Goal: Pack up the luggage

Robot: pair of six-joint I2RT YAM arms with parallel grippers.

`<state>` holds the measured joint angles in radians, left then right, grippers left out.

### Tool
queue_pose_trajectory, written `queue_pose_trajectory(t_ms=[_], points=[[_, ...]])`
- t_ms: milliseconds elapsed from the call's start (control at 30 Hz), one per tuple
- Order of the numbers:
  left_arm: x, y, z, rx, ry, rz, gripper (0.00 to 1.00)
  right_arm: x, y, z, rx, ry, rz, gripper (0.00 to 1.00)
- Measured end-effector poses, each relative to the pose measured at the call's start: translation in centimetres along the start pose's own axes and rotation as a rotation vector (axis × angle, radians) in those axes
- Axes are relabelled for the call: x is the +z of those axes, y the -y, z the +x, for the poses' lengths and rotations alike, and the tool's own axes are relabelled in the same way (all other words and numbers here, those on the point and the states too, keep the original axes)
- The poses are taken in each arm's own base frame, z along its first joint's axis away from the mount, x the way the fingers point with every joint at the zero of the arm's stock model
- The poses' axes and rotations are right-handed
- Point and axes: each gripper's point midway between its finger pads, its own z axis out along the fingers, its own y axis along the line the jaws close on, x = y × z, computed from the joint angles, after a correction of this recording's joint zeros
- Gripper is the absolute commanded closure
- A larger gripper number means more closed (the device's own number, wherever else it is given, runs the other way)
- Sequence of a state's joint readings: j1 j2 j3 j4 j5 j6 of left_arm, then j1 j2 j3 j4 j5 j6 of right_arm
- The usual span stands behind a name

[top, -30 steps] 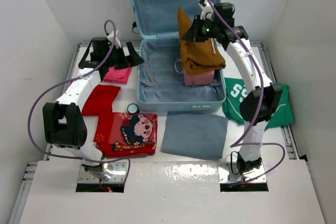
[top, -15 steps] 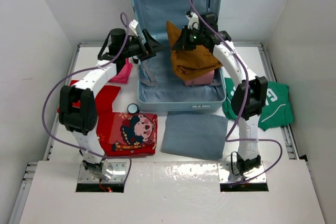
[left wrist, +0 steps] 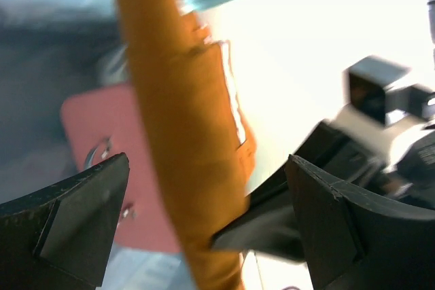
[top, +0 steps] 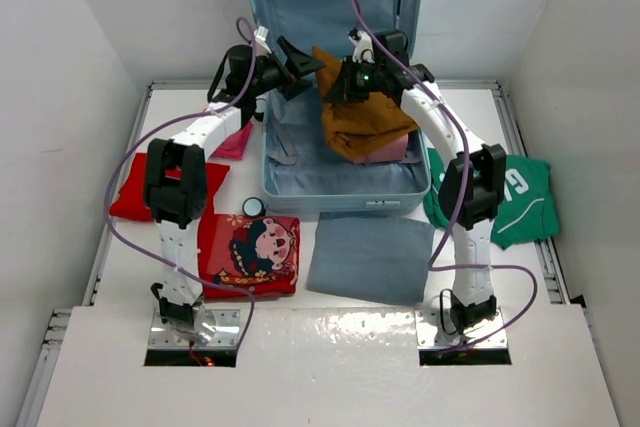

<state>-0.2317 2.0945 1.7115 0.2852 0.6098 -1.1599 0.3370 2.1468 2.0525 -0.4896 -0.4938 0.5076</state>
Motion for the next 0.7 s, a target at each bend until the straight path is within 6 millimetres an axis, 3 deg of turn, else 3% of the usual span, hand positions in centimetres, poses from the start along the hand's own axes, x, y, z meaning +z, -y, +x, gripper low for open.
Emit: queue_pose_trajectory(t_ms=[133,267,533,700], points=[[0.4,1.8,-0.7,0.007,0.023,0.05,0.02,0.2,0.0,0.3,-0.003,-0.006,0.004,1.0],[0.6,2.0,-0.3,0.002,0.018,0.056,0.05,0.2,0.0,0.2,-0.003,-0.003,0.008,1.0],[0.4,-2.6,2.7,-0.07,-0.043,-0.068,0.1,0.8,-0.2,-0.4,-0.013,0.025,0.0,1.0],[0.6,-2.6,2.4,-0.063,-0.035,-0.068,0.13,1.0,-0.5,-0.3,-0.018,0.025,-0.002,1.0]])
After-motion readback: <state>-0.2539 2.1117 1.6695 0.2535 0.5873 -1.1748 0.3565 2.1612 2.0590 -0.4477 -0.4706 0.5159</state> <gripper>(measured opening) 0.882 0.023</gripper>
